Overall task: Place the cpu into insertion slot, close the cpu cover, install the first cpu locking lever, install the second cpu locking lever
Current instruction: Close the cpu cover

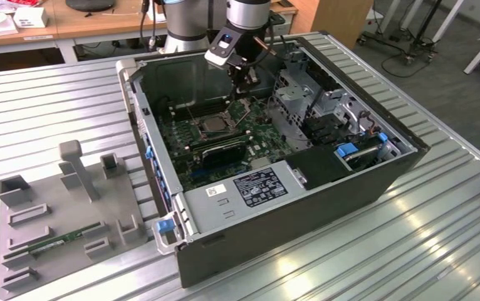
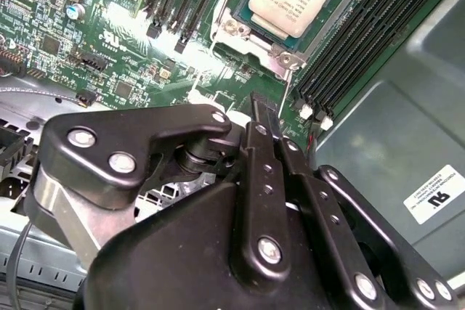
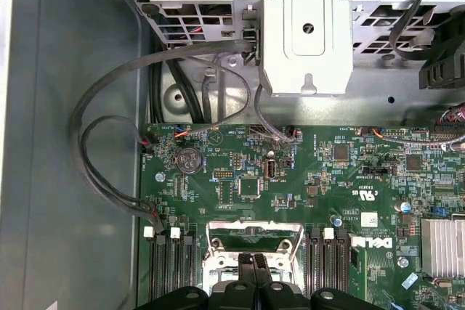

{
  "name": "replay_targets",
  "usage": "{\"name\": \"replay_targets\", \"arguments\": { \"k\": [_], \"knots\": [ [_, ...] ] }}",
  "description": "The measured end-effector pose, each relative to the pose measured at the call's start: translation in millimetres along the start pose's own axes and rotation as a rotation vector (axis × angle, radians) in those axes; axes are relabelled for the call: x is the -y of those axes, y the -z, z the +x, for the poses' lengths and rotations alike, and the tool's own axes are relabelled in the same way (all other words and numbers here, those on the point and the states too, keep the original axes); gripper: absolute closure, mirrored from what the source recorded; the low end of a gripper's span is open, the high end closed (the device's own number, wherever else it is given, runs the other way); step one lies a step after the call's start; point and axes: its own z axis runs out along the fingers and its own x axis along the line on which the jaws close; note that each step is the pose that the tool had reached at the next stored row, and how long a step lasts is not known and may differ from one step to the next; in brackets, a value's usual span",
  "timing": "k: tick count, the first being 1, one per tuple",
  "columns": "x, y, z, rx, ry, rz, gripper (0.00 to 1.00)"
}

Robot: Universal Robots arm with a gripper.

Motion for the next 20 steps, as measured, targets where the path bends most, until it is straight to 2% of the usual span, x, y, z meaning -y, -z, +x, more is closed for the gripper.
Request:
{"name": "replay_targets", "arguments": {
  "k": [5,7,20],
  "knots": [
    [-0.8,0.0,0.0,0.0,0.0,0.0,0.89],
    [-3.0,-0.1,0.0,0.0,0.0,0.0,0.89],
    [-28.5,-1.1,0.2,0.0,0.0,0.0,0.89]
  ]
}}
